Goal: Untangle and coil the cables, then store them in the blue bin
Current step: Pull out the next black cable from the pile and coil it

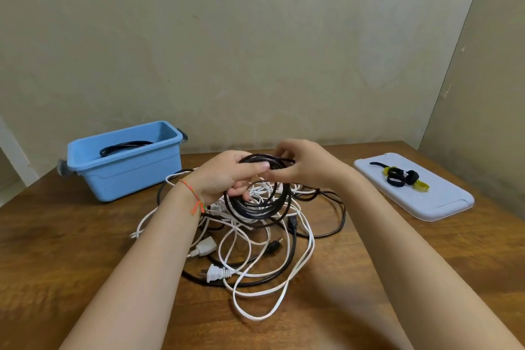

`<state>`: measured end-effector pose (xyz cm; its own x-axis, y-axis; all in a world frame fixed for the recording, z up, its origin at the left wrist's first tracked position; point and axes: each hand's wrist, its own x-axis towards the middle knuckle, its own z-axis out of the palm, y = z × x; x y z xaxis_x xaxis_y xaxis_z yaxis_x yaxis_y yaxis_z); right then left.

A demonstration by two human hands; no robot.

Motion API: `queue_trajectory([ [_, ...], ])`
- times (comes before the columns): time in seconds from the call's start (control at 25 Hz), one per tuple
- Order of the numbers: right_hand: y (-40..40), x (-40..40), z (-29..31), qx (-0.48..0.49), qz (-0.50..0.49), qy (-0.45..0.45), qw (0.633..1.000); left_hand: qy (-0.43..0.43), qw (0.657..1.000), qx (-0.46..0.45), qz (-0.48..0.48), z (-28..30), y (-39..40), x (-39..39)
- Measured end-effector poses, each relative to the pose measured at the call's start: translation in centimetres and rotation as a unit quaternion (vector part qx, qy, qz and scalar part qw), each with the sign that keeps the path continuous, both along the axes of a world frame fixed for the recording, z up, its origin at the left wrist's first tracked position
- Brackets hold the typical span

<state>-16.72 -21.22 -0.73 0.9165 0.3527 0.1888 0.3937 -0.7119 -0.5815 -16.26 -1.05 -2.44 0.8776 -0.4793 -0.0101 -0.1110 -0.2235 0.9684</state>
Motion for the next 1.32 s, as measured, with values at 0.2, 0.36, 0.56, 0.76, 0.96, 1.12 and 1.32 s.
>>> queue_trajectory([
  [0.2,-4.4,2.2,-0.4,0.077,-0.061,0.038,0.994,0.058,0.962,-0.185,0.192,-1.8,-1.3,3.0],
  [0.36,-4.8,3.9,-1.2,0.217,-0.024,0.049,0.975,0.078,0.954,-0.221,0.187,-1.8,-2.6,4.5],
  [0.56,-3.4,4.7,0.0,0.214,0.033,0.044,0.975,0.178,0.946,-0.257,0.085,-0.9,-3.0,5.0],
  [0.76,-1.5,5.1,-0.4,0.261,-0.025,-0.035,0.964,0.1,0.976,-0.182,0.062,-1.5,-2.9,4.9],
  [0.96,-1.2,5.6,-0.4,0.309,-0.058,0.048,0.948,0.01,0.98,-0.143,0.141,-0.9,-2.6,4.6],
  [1.12,-1.1,5.1,-0.4,0.262,-0.047,0.039,0.963,0.006,0.974,-0.181,0.138,-0.7,-2.7,4.5],
  [1.32,-1.0,5.1,-0.8,0.257,-0.039,0.01,0.966,0.13,0.901,-0.401,0.099,-0.4,-2.5,4.9],
])
